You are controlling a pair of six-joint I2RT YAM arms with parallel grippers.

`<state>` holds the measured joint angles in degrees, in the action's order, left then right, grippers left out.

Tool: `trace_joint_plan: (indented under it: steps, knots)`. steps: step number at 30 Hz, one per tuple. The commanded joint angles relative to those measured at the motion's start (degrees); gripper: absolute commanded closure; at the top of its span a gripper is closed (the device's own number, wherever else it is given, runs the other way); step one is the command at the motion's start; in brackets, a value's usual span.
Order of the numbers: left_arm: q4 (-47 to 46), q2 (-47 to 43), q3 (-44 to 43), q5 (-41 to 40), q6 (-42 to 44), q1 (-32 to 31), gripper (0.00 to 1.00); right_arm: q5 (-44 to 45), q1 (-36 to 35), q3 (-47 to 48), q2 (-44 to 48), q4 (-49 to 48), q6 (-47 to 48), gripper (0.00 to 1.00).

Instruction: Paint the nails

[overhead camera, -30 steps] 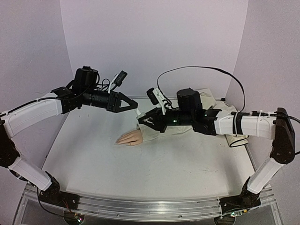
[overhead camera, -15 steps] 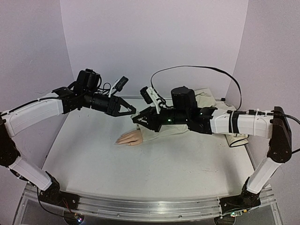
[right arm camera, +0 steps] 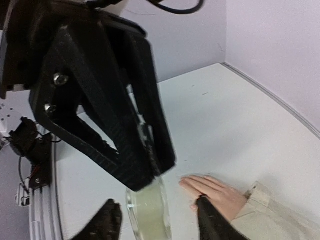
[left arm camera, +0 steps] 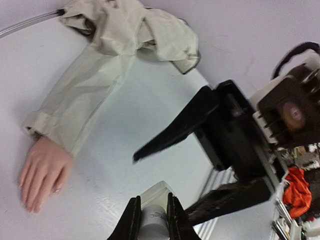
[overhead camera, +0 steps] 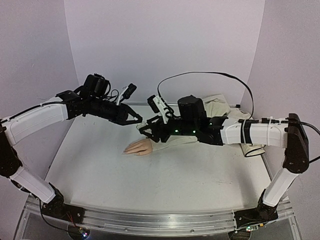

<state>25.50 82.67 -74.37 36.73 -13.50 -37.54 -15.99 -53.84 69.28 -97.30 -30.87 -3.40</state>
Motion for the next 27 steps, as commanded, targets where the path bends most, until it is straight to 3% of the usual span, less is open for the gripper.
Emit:
trace_joint_plan:
  steps: [1, 4, 10, 17, 23, 27]
  knots:
    - [8.62, 0.54, -1.83, -23.83, -0.90, 1.61, 1.00, 14.76, 0.45, 2.38, -0.86, 1.72, -1.04, 0.17]
    - [9.73, 0.82, 1.46, -36.63, -5.78, 4.15, 1.00, 19.34, 0.50, 0.96, -0.22, 2.52, -1.82, 0.02]
    - [7.87, 2.28, 9.36, -50.02, -14.45, 10.60, 1.00, 24.68, 1.84, -3.11, 2.70, 2.81, -3.33, 0.02]
    - [-2.46, 6.86, 12.12, -52.70, -16.13, 16.15, 1.00, 25.86, 4.43, -7.38, 5.81, 2.76, -3.98, 0.02]
    - [-3.44, 19.57, 2.18, -50.93, -16.26, 21.14, 1.00, 26.79, 5.52, -9.13, 8.22, 3.16, -5.06, 0.02]
    - [-4.70, 24.58, -2.98, -55.66, -14.60, 22.27, 1.00, 27.05, 6.47, -11.04, 10.95, 3.26, -5.63, 0.02]
